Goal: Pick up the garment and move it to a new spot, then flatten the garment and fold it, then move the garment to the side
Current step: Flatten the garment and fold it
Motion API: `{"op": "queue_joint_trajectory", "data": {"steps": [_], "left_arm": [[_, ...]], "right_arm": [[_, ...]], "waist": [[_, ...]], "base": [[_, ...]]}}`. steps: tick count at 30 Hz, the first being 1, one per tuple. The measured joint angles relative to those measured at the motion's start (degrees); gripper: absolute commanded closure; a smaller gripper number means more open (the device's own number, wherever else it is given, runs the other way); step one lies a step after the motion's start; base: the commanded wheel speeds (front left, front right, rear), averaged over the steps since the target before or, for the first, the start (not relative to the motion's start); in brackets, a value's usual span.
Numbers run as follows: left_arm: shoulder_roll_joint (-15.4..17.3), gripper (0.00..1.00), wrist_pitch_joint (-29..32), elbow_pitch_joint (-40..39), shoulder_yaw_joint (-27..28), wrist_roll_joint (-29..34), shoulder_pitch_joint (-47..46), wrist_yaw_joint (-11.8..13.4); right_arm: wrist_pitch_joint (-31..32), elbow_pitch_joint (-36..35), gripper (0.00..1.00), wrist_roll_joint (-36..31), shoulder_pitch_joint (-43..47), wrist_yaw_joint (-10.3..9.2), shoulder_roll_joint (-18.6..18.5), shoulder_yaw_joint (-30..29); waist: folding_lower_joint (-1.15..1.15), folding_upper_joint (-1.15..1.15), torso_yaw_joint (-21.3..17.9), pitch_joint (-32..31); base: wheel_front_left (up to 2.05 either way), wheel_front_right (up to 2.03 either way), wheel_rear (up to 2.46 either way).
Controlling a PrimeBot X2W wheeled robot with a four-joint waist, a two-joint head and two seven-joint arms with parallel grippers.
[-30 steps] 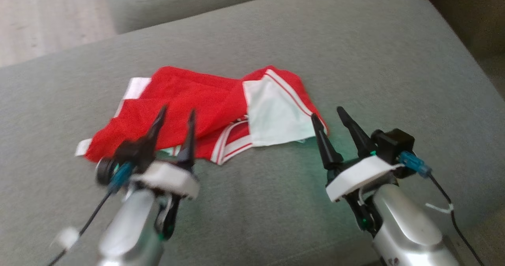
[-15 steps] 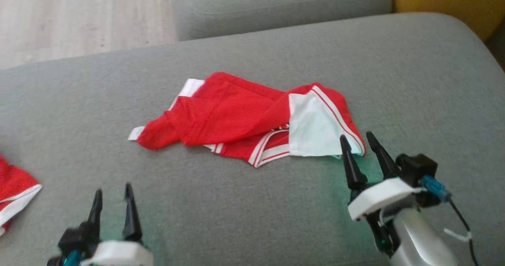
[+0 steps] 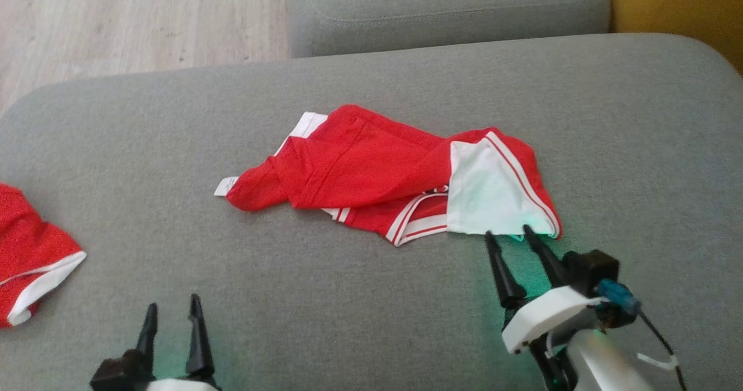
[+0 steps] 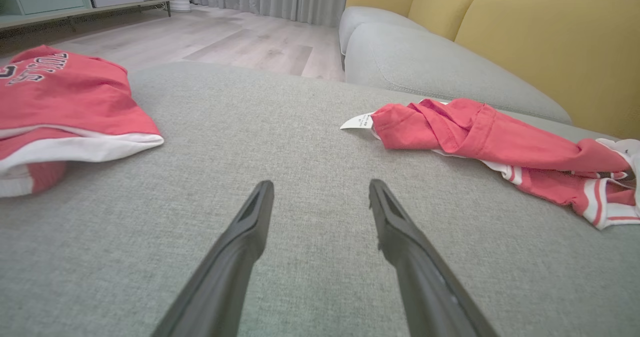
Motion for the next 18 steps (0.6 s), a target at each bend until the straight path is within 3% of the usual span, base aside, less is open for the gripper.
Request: {"op": "queue_joint_trajectory", "data": {"steps": [8,18], "left_arm": [[-0.08,0.0,0.0,0.2,-3.94,-3.27,-1.52,-0.43],[-0.08,0.0,0.0,0.21,-4.97,-4.12,-3.47,-0.44]], "right_arm": [[0.07,6.59,0.0,0.05,-4.33,0.0,0.03,4.69],[0.12,14.56,0.0,-4.86,-8.01,0.0,0.09,-0.81]], "waist": [[0.0,0.0,3.48,2.32],[0.01,0.0,9.7,5.92]], "base": [[0.0,0.0,0.0],[0.0,0.0,0.0]]}}
